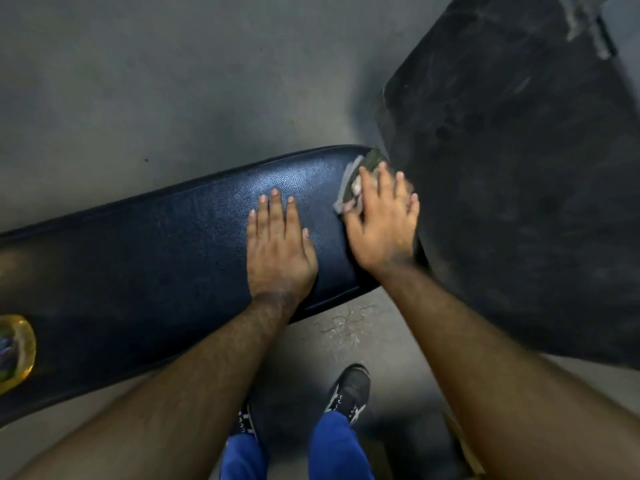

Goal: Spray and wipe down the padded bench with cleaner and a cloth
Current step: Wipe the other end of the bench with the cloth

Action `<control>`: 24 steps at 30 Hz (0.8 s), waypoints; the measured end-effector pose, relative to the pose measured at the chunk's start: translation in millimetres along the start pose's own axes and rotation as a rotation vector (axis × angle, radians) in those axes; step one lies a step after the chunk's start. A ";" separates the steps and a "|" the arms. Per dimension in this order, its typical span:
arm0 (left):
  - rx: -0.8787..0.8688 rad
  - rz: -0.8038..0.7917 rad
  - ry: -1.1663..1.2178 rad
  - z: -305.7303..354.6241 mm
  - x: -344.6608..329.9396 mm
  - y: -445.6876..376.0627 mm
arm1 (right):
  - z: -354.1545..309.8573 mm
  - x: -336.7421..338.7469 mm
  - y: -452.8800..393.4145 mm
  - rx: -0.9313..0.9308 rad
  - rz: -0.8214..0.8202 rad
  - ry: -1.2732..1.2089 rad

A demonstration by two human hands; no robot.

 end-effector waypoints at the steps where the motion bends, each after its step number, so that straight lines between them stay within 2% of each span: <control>1: -0.005 0.003 0.002 1.1 0.2 0.5 | -5.3 -3.7 13.3 0.121 -0.015 0.024; 3: -0.011 0.011 0.006 2.1 1.5 0.4 | 10.6 -3.3 32.5 0.306 -0.058 0.056; 4: -0.005 0.016 0.010 1.7 2.1 0.6 | 24.0 1.8 29.8 0.265 -0.059 0.009; 7: -0.002 0.020 0.015 1.8 2.5 1.5 | 40.3 -0.4 24.7 -0.127 0.004 -0.145; 8: -0.003 0.021 0.017 2.2 2.8 1.9 | 28.7 -2.2 33.5 -0.111 0.027 -0.086; 11: -0.009 0.029 0.017 2.3 2.2 1.9 | 21.3 -10.9 67.7 0.281 0.010 0.059; 12: -0.011 0.033 0.015 2.2 1.7 2.3 | 32.5 -9.2 71.7 0.347 0.005 0.056; 13: -0.012 0.042 0.013 2.0 1.1 2.1 | 44.7 -5.5 67.7 0.315 0.031 -0.008; 15: -0.007 0.043 0.007 0.6 0.8 2.5 | 56.9 -5.6 56.2 0.075 0.086 -0.245; 16: -0.005 0.037 0.007 0.8 1.5 2.4 | 51.5 -7.8 57.7 -0.025 0.122 -0.283; 17: -0.004 0.030 0.006 2.0 2.5 2.2 | 38.1 -9.9 63.9 -0.036 0.136 -0.232; 19: -0.003 0.011 0.015 2.6 3.6 3.1 | 14.7 -15.4 83.9 0.204 0.088 -0.069; 21: -0.001 0.001 0.047 0.2 4.1 3.8 | 19.9 -15.6 91.8 0.464 0.003 0.074; 22: -0.005 -0.004 0.067 -1.2 4.5 3.7 | 29.5 -12.2 83.5 0.465 -0.004 0.099; 24: -0.019 -0.014 0.118 -2.8 5.4 2.7 | 42.3 -6.2 61.7 0.178 0.039 0.018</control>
Point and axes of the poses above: each hand's wrist, its own y-axis away from the middle knuckle, its own x-axis out of the back of the hand, z = x × y, the point moved 6 cm from there along -y, towards the middle knuckle, and after that the axes turned 3 degrees about -z, right-handed, at the moved point
